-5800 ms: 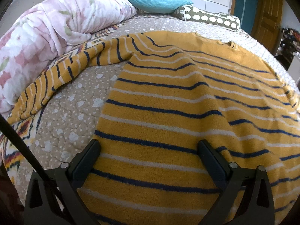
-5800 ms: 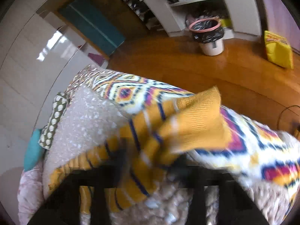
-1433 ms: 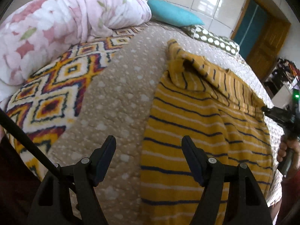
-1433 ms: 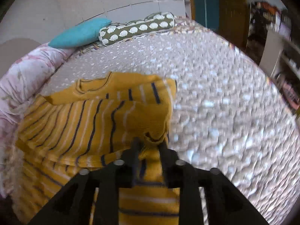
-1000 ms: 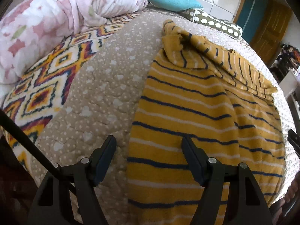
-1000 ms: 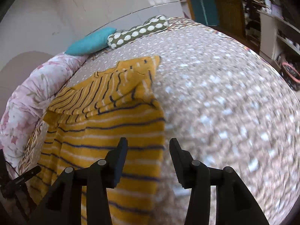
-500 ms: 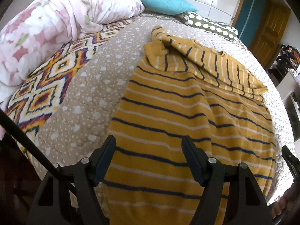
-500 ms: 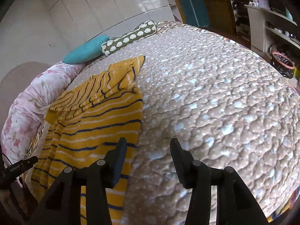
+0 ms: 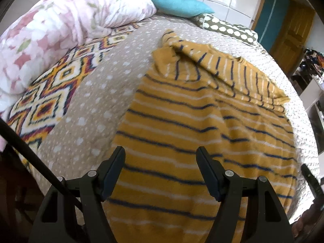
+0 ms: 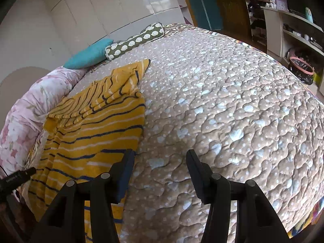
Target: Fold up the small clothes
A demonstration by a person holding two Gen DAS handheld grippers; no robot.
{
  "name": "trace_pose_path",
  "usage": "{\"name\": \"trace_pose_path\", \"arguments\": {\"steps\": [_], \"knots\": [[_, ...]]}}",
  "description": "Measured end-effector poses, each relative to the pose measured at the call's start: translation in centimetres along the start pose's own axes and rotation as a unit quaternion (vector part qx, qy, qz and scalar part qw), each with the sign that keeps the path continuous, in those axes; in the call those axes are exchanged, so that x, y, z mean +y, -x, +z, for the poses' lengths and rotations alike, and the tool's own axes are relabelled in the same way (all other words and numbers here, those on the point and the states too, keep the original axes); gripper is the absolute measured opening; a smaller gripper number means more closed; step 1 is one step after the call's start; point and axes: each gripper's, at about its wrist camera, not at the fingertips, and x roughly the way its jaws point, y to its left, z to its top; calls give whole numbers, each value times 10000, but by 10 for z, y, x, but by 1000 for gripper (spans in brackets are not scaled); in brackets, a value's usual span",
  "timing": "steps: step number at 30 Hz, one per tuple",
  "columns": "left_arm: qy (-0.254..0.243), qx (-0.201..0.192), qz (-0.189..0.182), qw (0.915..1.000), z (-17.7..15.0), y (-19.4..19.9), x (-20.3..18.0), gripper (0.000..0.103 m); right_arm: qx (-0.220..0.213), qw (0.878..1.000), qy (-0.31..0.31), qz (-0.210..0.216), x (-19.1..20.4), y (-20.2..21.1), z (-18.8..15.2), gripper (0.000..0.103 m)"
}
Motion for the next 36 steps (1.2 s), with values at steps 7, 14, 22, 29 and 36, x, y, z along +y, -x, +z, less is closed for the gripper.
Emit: {"name": "trace_pose_path", "arguments": {"steps": [7, 14, 22, 29, 36], "knots": [[-258, -65, -166, 9995, 68, -20, -41, 75, -162, 9994, 277, -121, 3, -9, -4, 63], [329, 201, -75, 9992, 136, -97, -61, 75, -336, 9974, 624, -137, 1, -17, -10, 68], [903, 538, 334, 9939, 160, -155, -38, 77, -545, 9906, 1199, -358, 14, -25, -20, 78], [778, 587, 212, 9950, 163, -147, -37, 79, -635, 9901, 1221, -286, 12, -26, -21, 80], [692, 331, -90, 9970, 146, -92, -16, 79, -647, 9897, 1239, -297, 11, -26, -22, 80]]}}
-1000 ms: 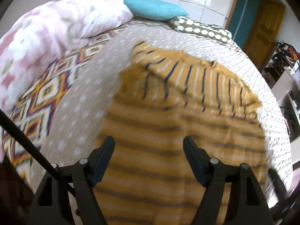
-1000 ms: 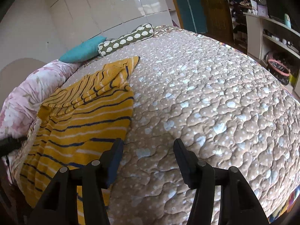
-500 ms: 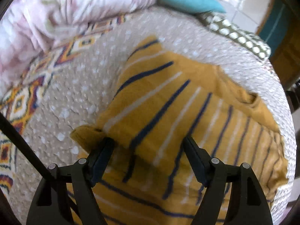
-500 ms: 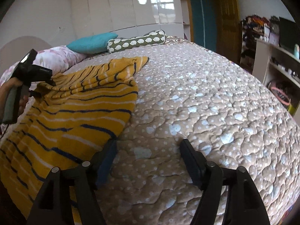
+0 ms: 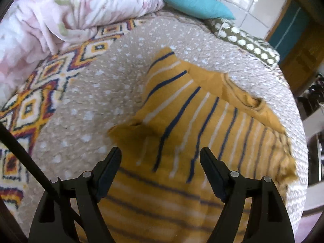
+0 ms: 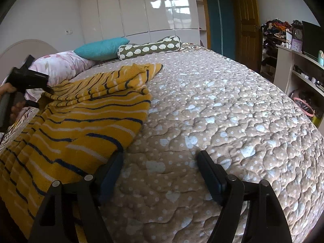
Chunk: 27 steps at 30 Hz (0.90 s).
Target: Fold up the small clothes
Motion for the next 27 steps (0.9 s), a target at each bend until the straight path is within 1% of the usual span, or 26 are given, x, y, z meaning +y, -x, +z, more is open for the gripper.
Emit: {"name": "trace_pose_path", "arguments": {"steps": [3, 6, 8, 10, 12, 14, 17, 22, 27], "knots": [[-221, -270, 72, 9994, -19, 31, 11, 79, -7, 10000, 15, -59, 2, 0, 0, 80], [-593, -543, 360, 9961, -43, 52, 22, 79, -26, 9999, 18, -121, 4, 0, -1, 80], [-868, -722, 564, 9920, -62, 62, 31, 79, -33, 9999, 6, -154, 4, 0, -1, 81], [-987, -759, 677, 9899, -82, 67, 41, 79, -12, 9998, 4, -215, 5, 0, -1, 81], [-981, -637, 598, 9913, -94, 69, 52, 79, 23, 9996, 17, -299, 7, -1, -1, 81], [-857, -500, 457, 9940, -110, 71, 63, 79, 61, 9993, 29, -370, 9, -2, 0, 81], [-674, -430, 252, 9965, -128, 73, 75, 79, 155, 9986, 30, -500, 11, -2, 1, 82], [-675, -498, 144, 9964, -150, 80, 83, 79, 329, 9972, 42, -663, 16, 1, 0, 82], [-831, -595, 116, 9947, -159, 90, 84, 79, 486, 9961, -27, -741, 19, 3, 0, 83]]}}
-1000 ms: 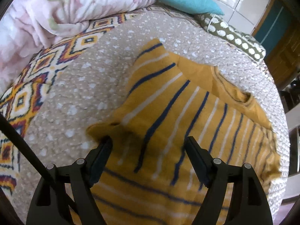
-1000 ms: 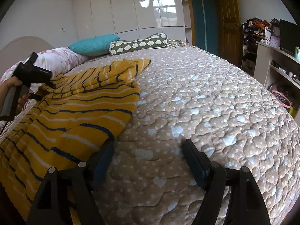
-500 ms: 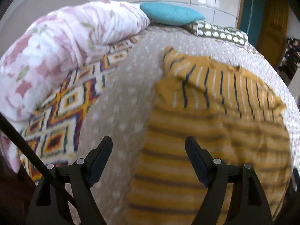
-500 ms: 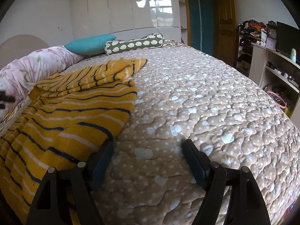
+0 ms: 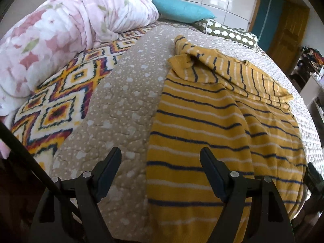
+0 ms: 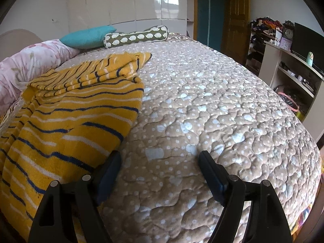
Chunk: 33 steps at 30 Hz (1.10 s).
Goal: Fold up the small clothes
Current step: 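Grasp the sweater hem with the right gripper while the left gripper grasps beside it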
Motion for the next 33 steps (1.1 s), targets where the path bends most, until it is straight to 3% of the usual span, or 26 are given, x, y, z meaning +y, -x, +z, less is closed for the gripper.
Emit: {"name": "trace_pose_path", "arguments": {"steps": [4, 11, 13, 15, 17, 19, 21, 24, 28, 31, 33], "knots": [[267, -133, -179, 9994, 3, 11, 12, 79, 201, 9994, -135, 265, -6, 6, 6, 84], [799, 46, -738, 9941, -5, 2, 39, 79, 427, 9811, -764, 1724, -36, 31, -7, 83], [899, 151, -1011, 9907, -10, -4, 42, 78, 583, 9711, -916, 2127, -38, 32, -12, 79], [935, 204, -1279, 9872, -14, -8, 42, 78, 709, 9630, -949, 2421, -35, 32, -14, 66], [932, 216, -1501, 9840, -16, -10, 40, 78, 946, 9462, -1038, 2914, -26, 27, -16, 60], [989, 254, -1849, 9774, -16, -12, 40, 76, 1123, 9320, -1008, 3295, -10, 25, -20, 60], [1116, 417, -2325, 9653, -15, -18, 39, 69, 1194, 9288, -828, 3409, 10, 22, -20, 60], [1262, 500, -2682, 9538, -17, -22, 38, 62, 1236, 9244, -763, 3526, 27, 17, -19, 60], [1567, 736, -3151, 9331, -27, -27, 40, 41, 1398, 8966, -1117, 4051, 29, 8, -21, 60], [1643, 791, -3239, 9283, -32, -26, 40, 38, 1490, 8731, -1462, 4407, 22, 2, -26, 59], [1557, 816, -3218, 9303, -35, -23, 33, 38, 1554, 8606, -1641, 4564, 16, 0, -31, 57]]}}
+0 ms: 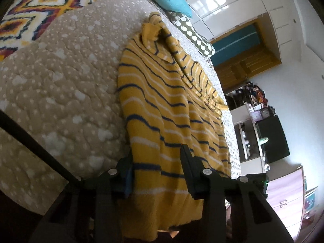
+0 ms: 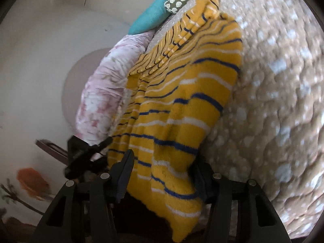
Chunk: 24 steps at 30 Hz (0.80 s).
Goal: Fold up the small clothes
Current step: 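Grasp the sweater hem with the right gripper while the left gripper grasps beside it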
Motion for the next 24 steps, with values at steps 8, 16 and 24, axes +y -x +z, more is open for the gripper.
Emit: {"name": "trace_pose_path", "arguments": {"steps": [8, 16, 24], "knots": [[-199, 141, -19, 9997, -22, -2, -8, 52, 433, 9983, -98, 368, 1, -17, -23, 56], [-428, 129, 295, 9986, -21, -12, -25, 59, 519, 9981, -64, 325, 7, -31, -27, 54], [-499, -409, 1004, 9928, -10, 29, -35, 7, 493, 9984, 188, -185, 17, -23, -28, 12]]}}
